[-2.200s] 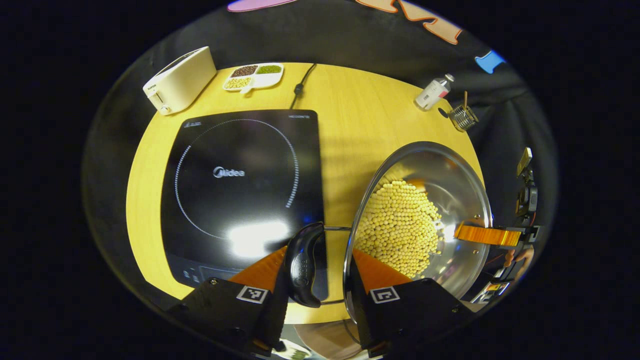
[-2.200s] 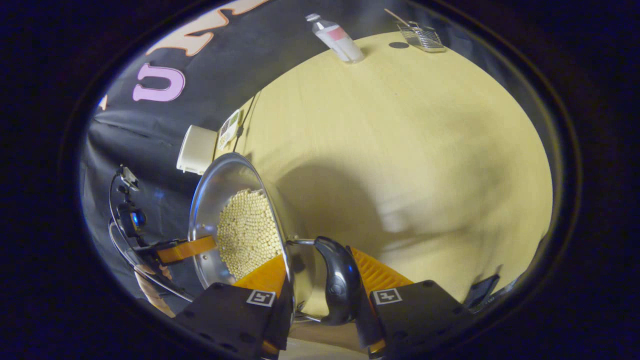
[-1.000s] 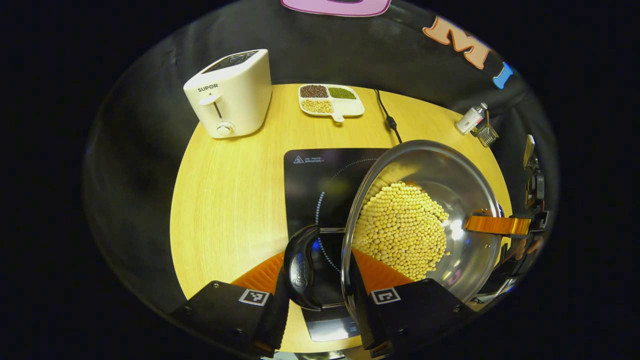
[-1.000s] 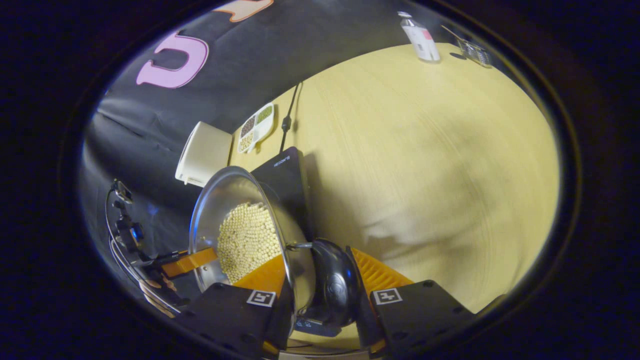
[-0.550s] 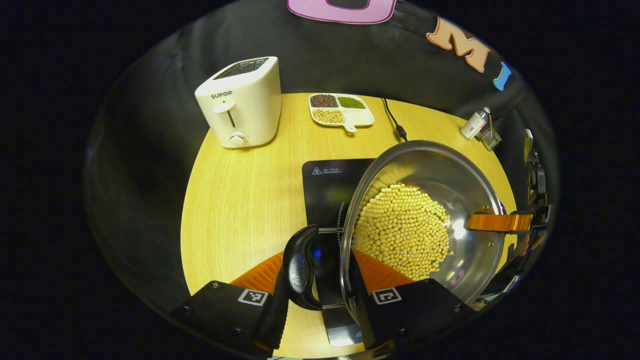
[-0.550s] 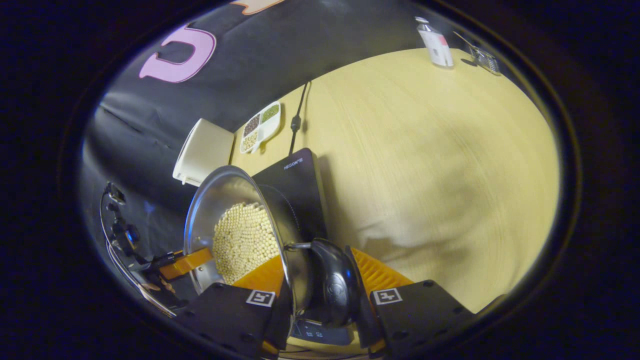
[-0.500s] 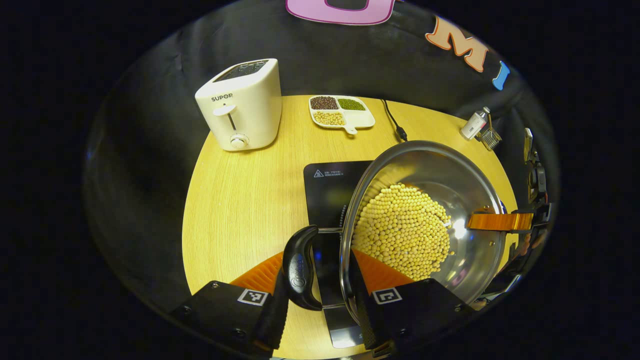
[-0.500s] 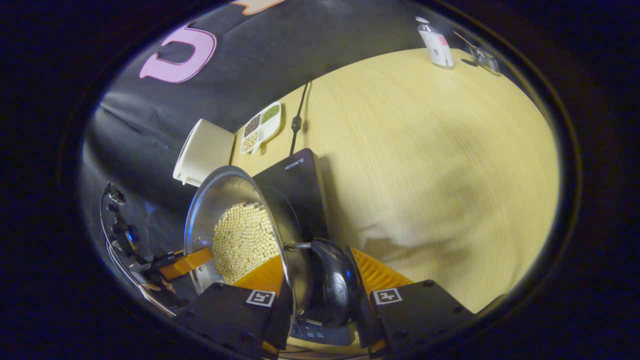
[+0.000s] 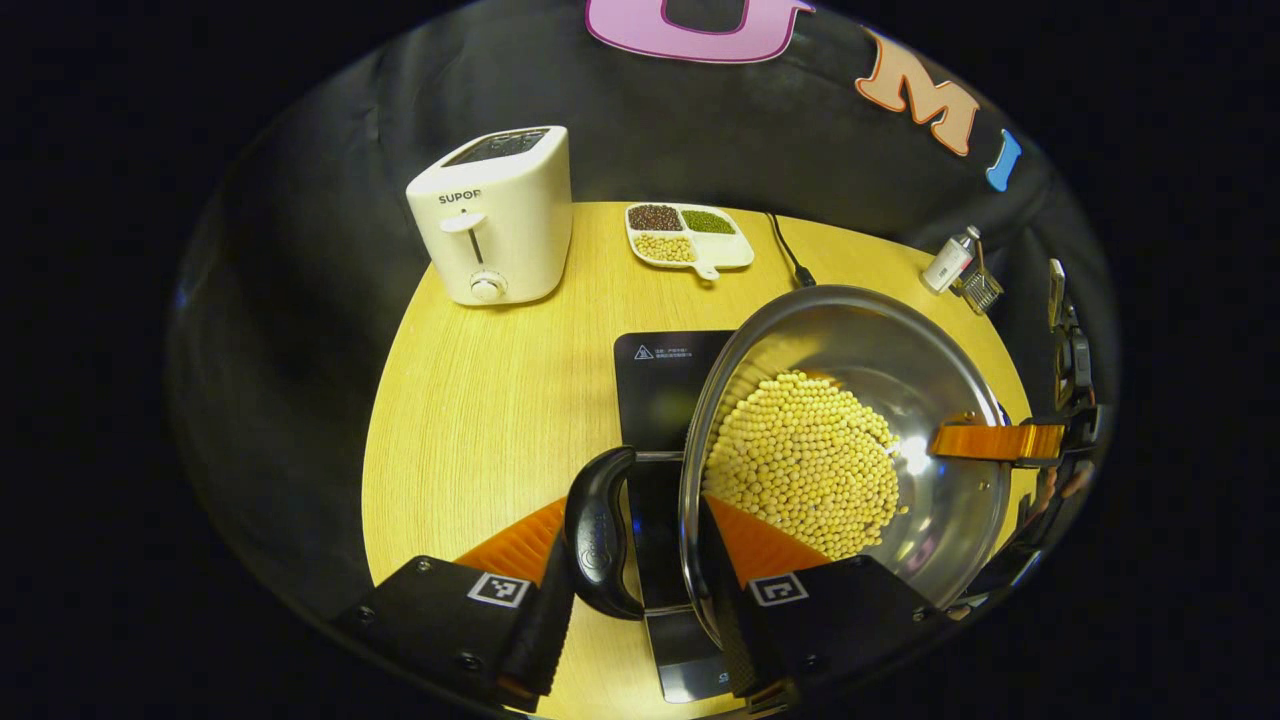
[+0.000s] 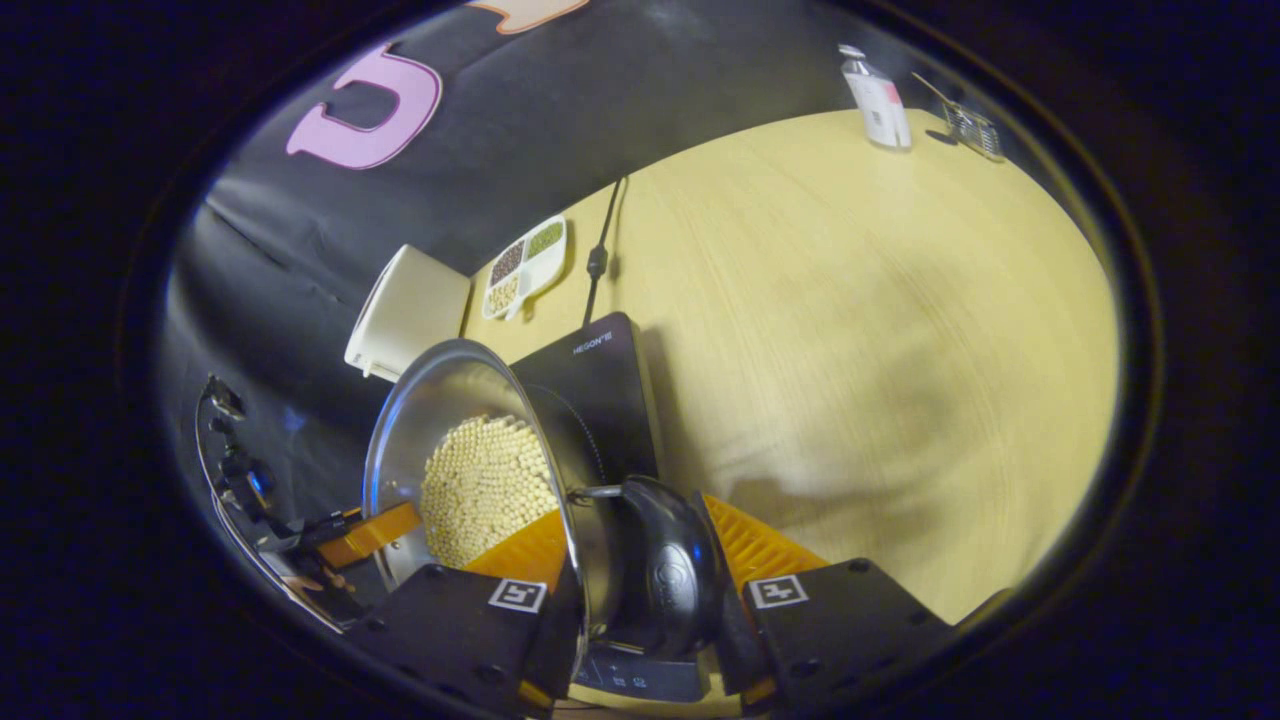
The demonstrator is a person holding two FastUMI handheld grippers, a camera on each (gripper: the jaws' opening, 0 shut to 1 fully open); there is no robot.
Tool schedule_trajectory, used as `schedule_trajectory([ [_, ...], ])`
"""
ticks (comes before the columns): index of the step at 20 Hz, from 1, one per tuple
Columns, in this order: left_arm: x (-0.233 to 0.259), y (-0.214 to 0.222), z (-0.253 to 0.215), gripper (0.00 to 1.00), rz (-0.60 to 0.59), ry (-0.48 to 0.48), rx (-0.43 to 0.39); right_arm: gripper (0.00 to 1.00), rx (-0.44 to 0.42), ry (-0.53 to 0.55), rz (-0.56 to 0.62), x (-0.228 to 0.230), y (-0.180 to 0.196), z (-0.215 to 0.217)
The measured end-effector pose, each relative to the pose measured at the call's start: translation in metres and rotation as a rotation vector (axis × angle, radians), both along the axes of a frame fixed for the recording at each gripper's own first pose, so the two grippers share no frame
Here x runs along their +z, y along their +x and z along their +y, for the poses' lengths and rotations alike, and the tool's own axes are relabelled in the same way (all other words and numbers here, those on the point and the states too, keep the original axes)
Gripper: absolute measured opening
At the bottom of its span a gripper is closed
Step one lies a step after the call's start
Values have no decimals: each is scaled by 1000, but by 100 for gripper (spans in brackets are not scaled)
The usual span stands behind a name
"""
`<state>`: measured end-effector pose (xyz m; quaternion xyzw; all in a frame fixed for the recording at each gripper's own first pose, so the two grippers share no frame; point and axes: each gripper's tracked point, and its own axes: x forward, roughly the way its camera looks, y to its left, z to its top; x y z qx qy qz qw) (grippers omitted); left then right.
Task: First push the handle of the pot to place it horizontally, then grasp the pot with both hands and set it on the induction cooktop.
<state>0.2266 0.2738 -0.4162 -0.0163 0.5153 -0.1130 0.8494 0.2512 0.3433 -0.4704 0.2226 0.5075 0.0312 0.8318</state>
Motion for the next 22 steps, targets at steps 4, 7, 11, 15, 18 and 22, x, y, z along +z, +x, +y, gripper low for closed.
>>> schedule_trajectory([
  [4,9,-7,12,86,-91,31,35,92,-16,26,-111,21,4,1],
  [7,36,10,11,98,-255,-17,141,94,-28,-11,-207,43,4,-20],
  [11,83,16,19,98,-439,45,228,94,-70,-71,-327,84,-1,-62],
  [15,145,4,-6,97,-567,105,254,93,-114,-104,-463,142,-8,-117],
  [18,200,-13,-55,96,-667,96,289,93,-99,-131,-565,197,-17,-157],
  [22,262,-35,-143,97,-756,12,322,99,-17,-194,-745,286,-36,-200],
])
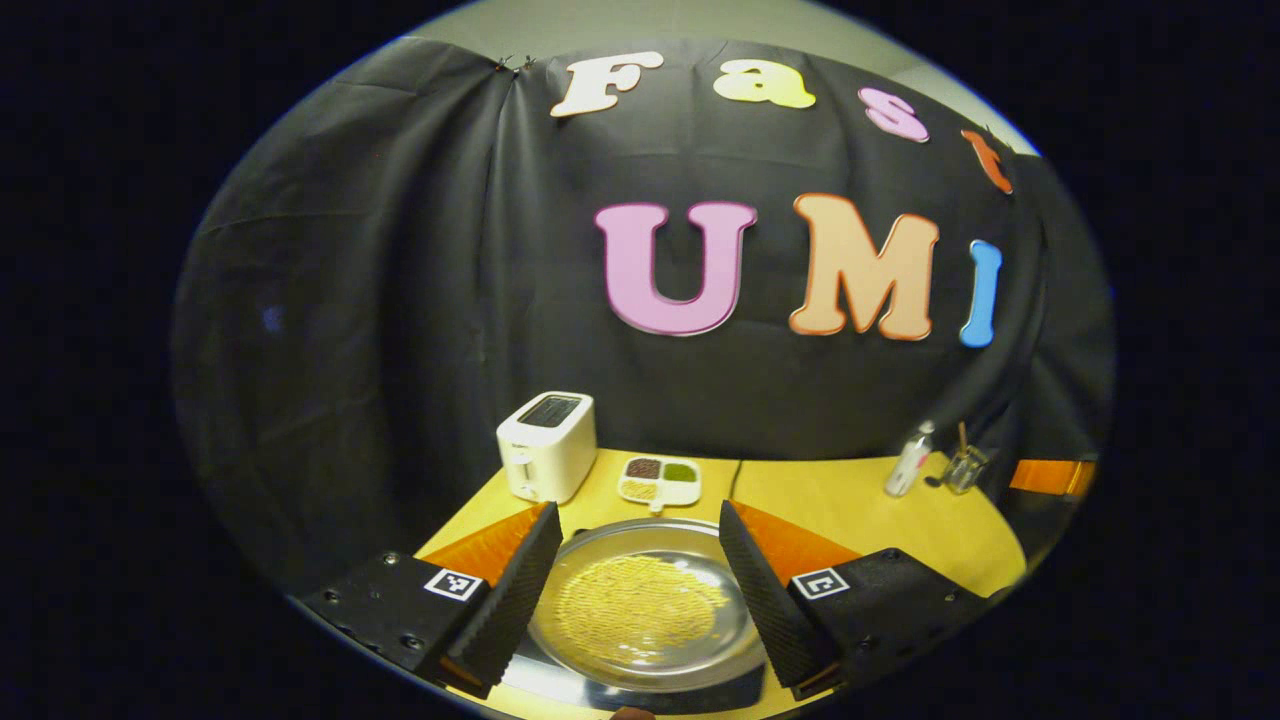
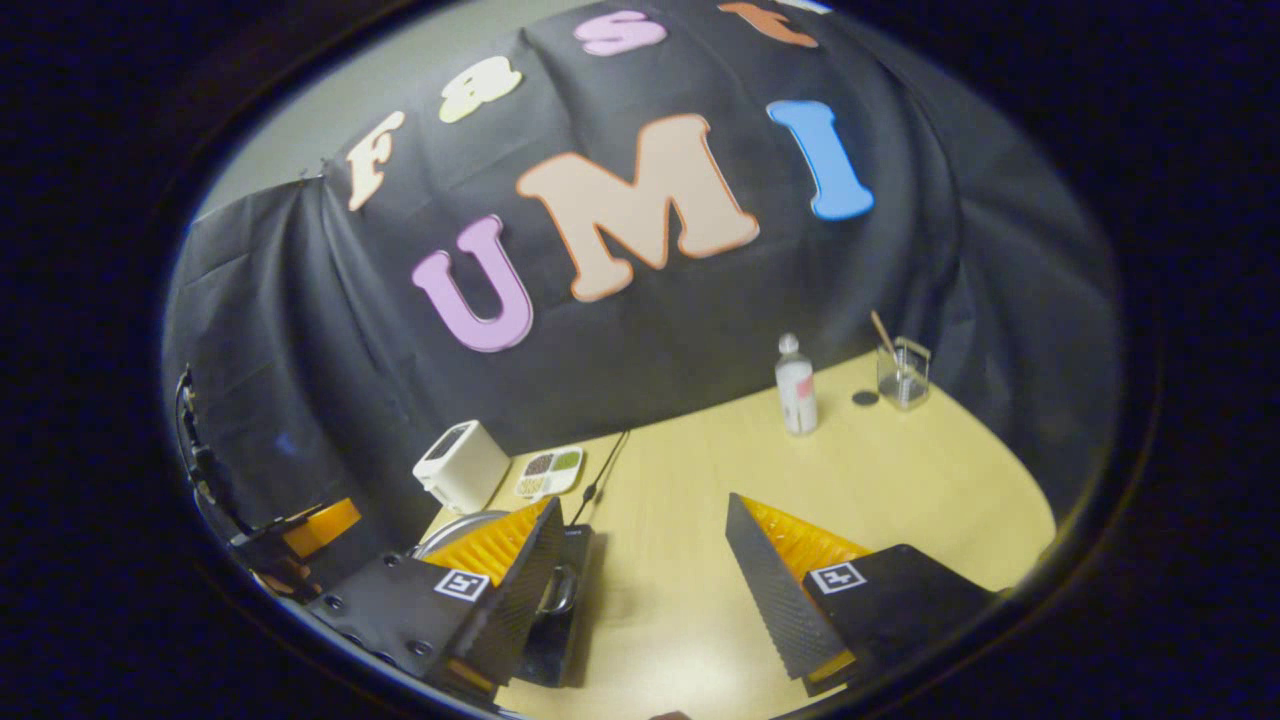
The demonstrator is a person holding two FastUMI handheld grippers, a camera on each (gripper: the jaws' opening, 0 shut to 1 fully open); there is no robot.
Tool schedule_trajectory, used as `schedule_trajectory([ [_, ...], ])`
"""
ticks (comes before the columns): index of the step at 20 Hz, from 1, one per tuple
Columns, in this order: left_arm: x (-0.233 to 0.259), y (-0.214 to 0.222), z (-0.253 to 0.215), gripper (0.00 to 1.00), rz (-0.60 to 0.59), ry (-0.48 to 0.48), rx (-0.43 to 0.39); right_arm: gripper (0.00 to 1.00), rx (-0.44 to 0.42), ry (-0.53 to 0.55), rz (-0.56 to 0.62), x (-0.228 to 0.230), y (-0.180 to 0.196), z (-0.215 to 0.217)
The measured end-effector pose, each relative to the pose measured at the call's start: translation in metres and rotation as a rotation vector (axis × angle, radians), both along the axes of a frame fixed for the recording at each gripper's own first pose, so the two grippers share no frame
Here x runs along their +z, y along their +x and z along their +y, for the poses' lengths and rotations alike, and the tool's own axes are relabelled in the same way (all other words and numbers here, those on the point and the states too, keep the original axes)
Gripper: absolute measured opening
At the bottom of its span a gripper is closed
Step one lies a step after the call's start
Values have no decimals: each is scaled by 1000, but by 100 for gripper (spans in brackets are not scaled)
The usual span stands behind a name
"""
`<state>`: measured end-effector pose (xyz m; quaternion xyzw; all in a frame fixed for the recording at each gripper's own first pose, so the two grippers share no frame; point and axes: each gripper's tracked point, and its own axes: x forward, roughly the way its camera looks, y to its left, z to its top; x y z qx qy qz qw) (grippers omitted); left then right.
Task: First push the handle of the pot to place it horizontally, then grasp the pot with both hands and set it on the induction cooktop.
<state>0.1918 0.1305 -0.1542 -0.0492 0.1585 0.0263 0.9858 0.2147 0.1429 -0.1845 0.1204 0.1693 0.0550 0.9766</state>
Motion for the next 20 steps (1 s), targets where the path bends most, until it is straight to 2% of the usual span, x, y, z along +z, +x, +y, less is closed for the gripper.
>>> schedule_trajectory([
  [1,13,-4,-21,97,-25,-29,-3,92,17,-24,-41,20,-8,-9],
  [2,25,-10,-39,94,-47,-48,-5,92,24,-54,-80,38,-14,-20],
  [4,48,-22,-67,96,-86,-51,-7,92,25,-114,-137,67,-28,-46],
  [5,58,-31,-78,96,-92,-39,-8,99,19,-135,-161,82,-36,-57],
  [9,98,-64,-116,96,-169,62,-5,99,18,-186,-236,117,-65,-94],
  [10,103,-78,-126,93,-188,84,3,99,18,-198,-256,125,-72,-102],
  [15,127,-103,-158,96,-273,151,7,99,34,-189,-303,136,-99,-120],
  [16,130,-105,-166,93,-285,147,5,99,37,-187,-310,137,-100,-119],
  [17,131,-107,-173,96,-292,140,3,99,39,-189,-322,138,-98,-119],
  [20,137,-108,-190,94,-313,112,-16,99,43,-185,-343,142,-103,-121],
])
